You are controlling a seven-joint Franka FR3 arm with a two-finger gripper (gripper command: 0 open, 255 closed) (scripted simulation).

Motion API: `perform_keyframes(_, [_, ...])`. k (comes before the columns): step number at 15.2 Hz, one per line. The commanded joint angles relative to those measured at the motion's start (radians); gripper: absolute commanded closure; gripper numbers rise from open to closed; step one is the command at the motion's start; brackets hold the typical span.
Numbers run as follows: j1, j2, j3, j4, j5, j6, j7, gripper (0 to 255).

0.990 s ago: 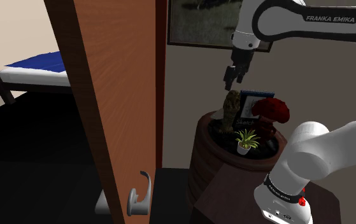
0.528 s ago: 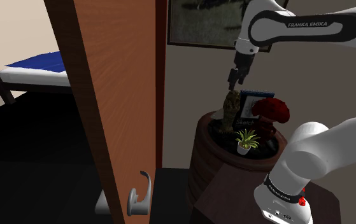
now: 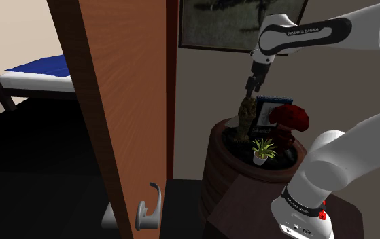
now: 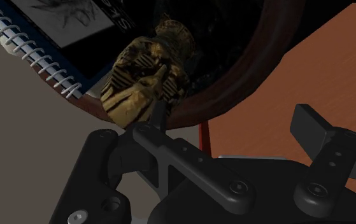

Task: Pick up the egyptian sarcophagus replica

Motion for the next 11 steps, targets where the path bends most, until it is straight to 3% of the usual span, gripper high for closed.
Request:
perform_keyframes(1, [-0.001,0.057,-0.051,0.029,0.008,0.025,-0.059,0])
perform_keyframes(6, [0.007,0.235,-0.175,0.125,0.075,0.086,-0.219,0])
perform_keyframes(11, [0.007,0.274,-0.195,0.098,0.093,0.147,-0.244,0])
